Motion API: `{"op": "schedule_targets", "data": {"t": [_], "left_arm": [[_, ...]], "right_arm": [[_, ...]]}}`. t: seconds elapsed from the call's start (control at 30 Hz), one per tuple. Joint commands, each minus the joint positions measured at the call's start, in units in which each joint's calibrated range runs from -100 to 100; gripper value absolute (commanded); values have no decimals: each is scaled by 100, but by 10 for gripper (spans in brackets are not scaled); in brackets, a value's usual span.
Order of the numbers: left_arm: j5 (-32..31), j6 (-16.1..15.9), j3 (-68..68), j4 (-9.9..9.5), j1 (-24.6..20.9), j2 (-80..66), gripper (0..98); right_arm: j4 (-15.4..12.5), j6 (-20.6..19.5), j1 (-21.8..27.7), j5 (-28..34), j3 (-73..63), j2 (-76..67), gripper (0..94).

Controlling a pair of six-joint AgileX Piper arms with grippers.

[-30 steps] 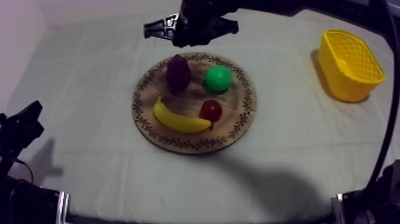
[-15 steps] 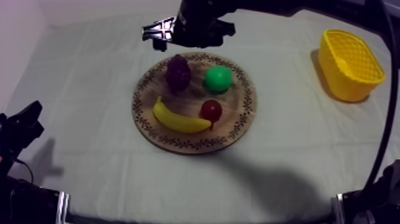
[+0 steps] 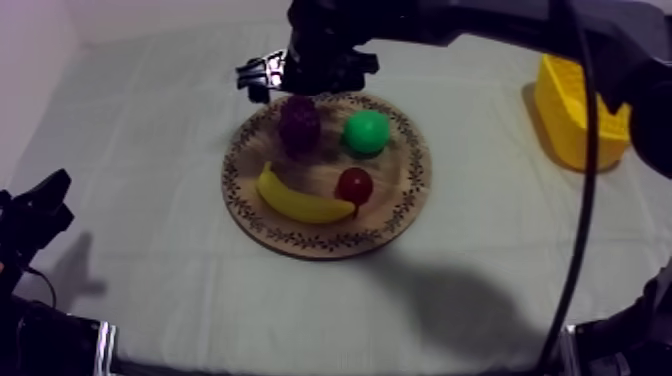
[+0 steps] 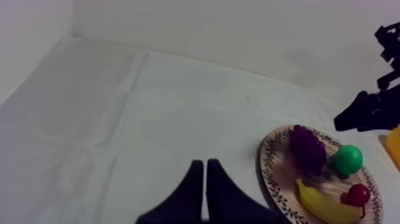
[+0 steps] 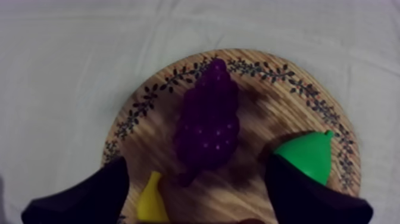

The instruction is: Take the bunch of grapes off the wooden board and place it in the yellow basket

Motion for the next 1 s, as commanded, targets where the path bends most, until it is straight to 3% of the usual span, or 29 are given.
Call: {"op": "schedule_targets", "data": {"t": [0.0, 0.7, 0.97], "left_arm": [[-3, 1, -4, 1, -1, 0, 1], [-3, 1, -4, 1, -1, 0, 1], [-3, 1, -4, 1, -1, 0, 1]], "right_arm": [[30, -17, 6, -32, -74, 181, 667], [105, 39, 187, -260, -1294, 1862, 648], [50, 269, 209, -470, -1391, 2077, 533]]}}
